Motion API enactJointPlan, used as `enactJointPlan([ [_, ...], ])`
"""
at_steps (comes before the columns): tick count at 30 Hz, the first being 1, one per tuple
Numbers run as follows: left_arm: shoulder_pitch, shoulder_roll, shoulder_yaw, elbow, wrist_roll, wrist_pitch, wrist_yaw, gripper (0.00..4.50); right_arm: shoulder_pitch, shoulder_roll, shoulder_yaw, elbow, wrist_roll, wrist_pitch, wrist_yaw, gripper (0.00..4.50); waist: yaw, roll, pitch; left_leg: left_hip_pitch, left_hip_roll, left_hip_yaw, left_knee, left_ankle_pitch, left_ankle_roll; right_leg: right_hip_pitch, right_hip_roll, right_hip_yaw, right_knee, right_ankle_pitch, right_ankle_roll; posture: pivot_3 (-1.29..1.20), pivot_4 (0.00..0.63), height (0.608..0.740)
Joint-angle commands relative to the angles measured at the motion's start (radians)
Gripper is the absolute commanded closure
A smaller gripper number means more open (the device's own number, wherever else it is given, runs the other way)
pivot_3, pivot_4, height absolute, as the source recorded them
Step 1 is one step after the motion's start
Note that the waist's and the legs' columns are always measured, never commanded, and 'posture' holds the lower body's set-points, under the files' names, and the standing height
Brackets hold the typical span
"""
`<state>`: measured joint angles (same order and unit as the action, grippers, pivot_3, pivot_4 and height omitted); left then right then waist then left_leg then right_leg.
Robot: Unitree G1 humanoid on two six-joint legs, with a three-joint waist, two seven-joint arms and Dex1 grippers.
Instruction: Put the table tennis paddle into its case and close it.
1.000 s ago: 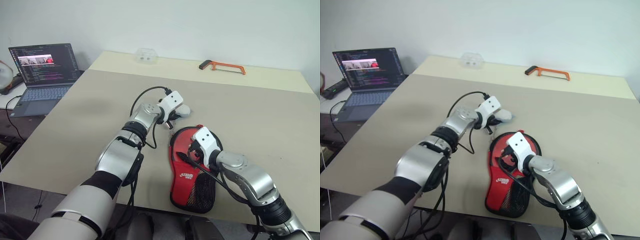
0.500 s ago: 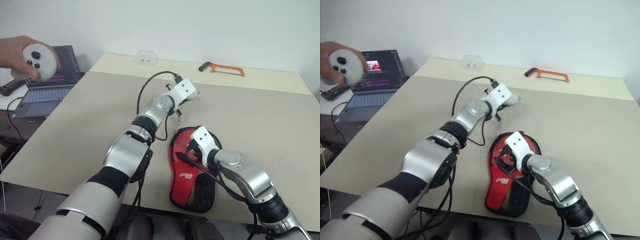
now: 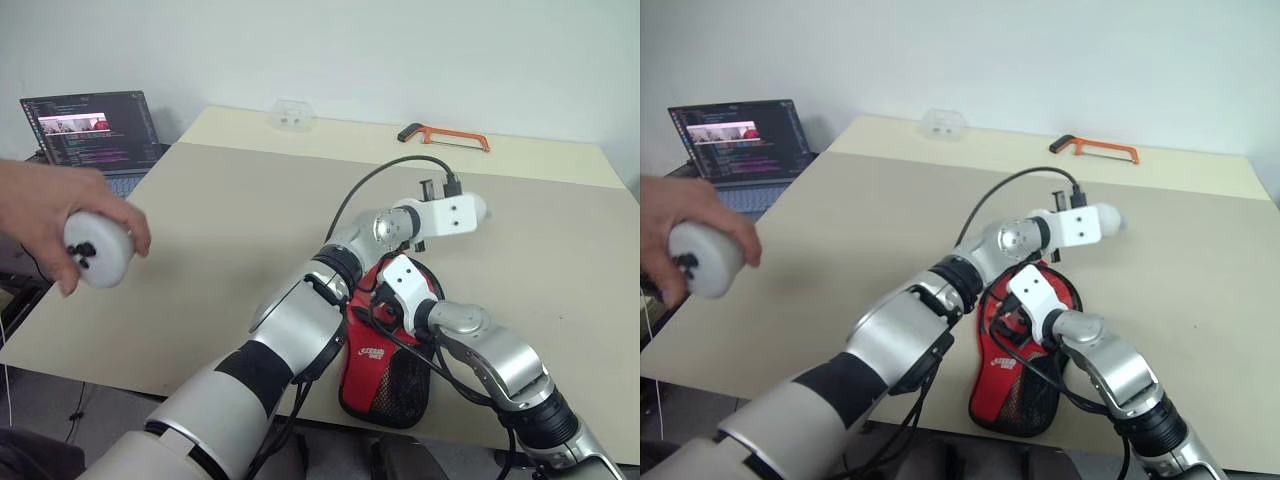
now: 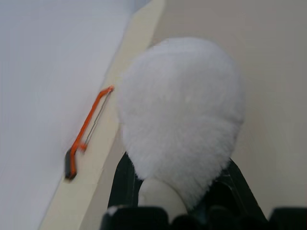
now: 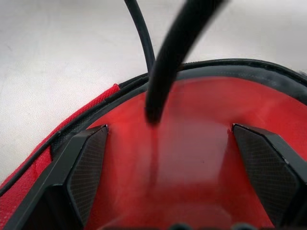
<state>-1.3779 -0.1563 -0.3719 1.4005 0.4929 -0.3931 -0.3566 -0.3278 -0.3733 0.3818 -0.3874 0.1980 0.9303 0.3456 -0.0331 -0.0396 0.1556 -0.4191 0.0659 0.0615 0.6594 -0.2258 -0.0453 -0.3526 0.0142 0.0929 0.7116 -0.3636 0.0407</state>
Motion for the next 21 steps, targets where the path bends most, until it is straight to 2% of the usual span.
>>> enactJointPlan([
  [1,0.029,-0.035,-0.028,-0.029,0.016,-0.011,-0.093,3.93,0.049,-0.008,0.070,0.092,-0.027,0.083,0.006,0.00,0.000,0.001,-0.001,0.000,0.000,0.000,-0.001,0.000,0.000,0.000,0.000,0.000,0.000,0.000,0.000,0.00,0.150,0.740],
  [9,0.074,0.021,-0.038,-0.036,0.023,0.058,-0.216,3.93,0.011,-0.002,0.071,0.163,-0.051,0.034,0.036,0.00,-0.004,0.004,-0.004,0.002,0.000,0.000,-0.001,0.000,0.000,0.001,0.000,0.001,0.000,0.000,0.000,0.00,0.150,0.740],
  [10,0.073,0.027,-0.030,-0.036,0.014,0.075,-0.249,3.21,0.004,-0.001,0.072,0.173,-0.055,0.029,0.041,0.00,-0.006,0.004,-0.004,0.002,0.000,0.000,-0.001,0.000,0.000,0.001,0.000,0.001,0.000,0.000,0.000,0.00,0.150,0.740],
  [12,0.071,0.033,-0.030,-0.038,0.011,0.085,-0.285,2.62,-0.005,-0.002,0.071,0.190,-0.058,0.017,0.050,0.00,-0.009,0.004,-0.004,0.002,0.000,0.000,-0.001,0.000,0.000,0.001,0.000,0.000,0.000,0.000,0.000,0.00,0.150,0.740],
  [18,0.058,0.053,-0.028,-0.050,0.015,0.072,-0.247,0.34,-0.033,-0.006,0.084,0.237,-0.073,-0.019,0.077,0.00,-0.010,0.005,-0.004,0.003,0.000,0.000,-0.001,0.000,0.000,0.002,0.000,0.000,0.000,0.000,0.001,0.00,0.150,0.740],
  [19,0.056,0.059,-0.023,-0.052,0.010,0.068,-0.245,0.04,-0.037,-0.007,0.085,0.243,-0.074,-0.023,0.082,0.00,-0.011,0.005,-0.004,0.003,0.000,0.000,-0.001,0.000,0.000,0.002,0.000,0.000,0.000,-0.001,0.001,0.00,0.150,0.740],
  [21,0.048,0.070,-0.014,-0.057,0.002,0.065,-0.238,0.04,-0.043,-0.011,0.087,0.255,-0.076,-0.031,0.093,0.00,-0.011,0.005,-0.004,0.003,0.000,-0.001,-0.001,0.000,0.000,0.002,0.000,0.000,0.000,-0.001,0.001,0.00,0.150,0.740],
])
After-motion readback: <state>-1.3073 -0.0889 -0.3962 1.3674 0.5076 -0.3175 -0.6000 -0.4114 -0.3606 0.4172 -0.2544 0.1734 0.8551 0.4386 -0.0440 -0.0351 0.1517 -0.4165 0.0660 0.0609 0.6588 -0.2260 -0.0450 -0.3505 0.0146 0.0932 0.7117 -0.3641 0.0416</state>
